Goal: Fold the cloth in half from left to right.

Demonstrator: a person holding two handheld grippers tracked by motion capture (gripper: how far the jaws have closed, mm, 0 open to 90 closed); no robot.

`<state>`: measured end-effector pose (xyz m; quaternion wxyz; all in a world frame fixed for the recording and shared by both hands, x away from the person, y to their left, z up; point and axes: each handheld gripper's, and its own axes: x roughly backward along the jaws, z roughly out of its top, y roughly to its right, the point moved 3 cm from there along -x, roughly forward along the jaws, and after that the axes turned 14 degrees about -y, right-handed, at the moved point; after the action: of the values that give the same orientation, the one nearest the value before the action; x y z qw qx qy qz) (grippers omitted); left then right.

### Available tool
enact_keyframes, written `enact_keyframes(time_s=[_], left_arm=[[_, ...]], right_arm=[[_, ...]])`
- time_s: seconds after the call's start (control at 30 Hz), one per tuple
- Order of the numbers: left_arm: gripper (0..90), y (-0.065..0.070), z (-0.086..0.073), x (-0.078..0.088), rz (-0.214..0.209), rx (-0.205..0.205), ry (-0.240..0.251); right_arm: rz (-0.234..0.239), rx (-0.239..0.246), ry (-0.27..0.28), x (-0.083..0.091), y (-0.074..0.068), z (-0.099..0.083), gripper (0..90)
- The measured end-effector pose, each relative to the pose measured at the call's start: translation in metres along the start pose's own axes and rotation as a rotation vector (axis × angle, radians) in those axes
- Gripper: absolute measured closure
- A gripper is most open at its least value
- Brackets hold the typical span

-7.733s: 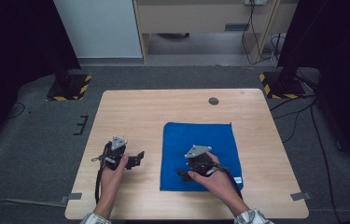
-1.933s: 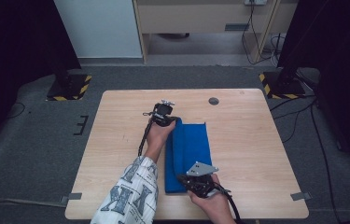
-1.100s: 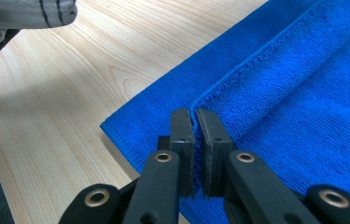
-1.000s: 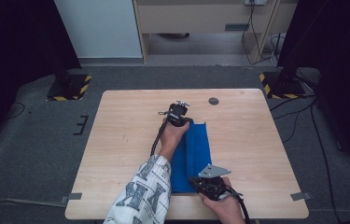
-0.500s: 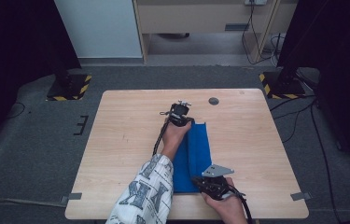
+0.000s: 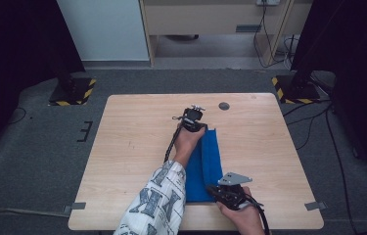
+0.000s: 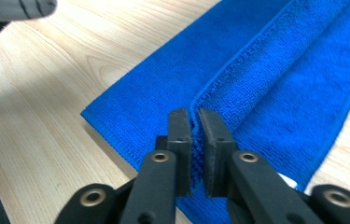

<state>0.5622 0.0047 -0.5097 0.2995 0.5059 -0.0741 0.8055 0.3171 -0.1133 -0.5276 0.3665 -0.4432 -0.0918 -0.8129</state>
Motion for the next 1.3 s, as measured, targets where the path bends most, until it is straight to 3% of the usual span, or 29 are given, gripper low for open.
enact_keyframes(time_s=[0.43,0.57,0.9,1.0,1.23,1.3], left_arm=[[87.0,0.007,0.004,-0.007,-0.012,-0.004,-0.021],[76.7,0.009,0.004,-0.01,-0.057,0.008,-0.024],[63.6,0.012,0.006,-0.006,-0.086,-0.011,0.021],[58.1,0.011,0.006,-0.002,-0.079,-0.016,0.039],[46.9,0.007,0.003,0.013,-0.067,-0.061,0.056],[43.5,0.007,0.0,0.016,-0.019,-0.089,0.038]], right_arm=[[-0.013,-0.006,-0.023,-0.001,0.005,-0.004,82.9],[-0.031,-0.033,-0.04,0.001,0.008,-0.007,72.8],[-0.079,-0.064,-0.094,-0.001,0.014,-0.011,51.9],[-0.094,-0.076,-0.098,0.0,0.018,-0.011,44.9],[-0.135,-0.074,-0.041,0.003,0.028,-0.006,29.6],[-0.15,-0.057,-0.036,0.001,0.031,-0.005,26.5]])
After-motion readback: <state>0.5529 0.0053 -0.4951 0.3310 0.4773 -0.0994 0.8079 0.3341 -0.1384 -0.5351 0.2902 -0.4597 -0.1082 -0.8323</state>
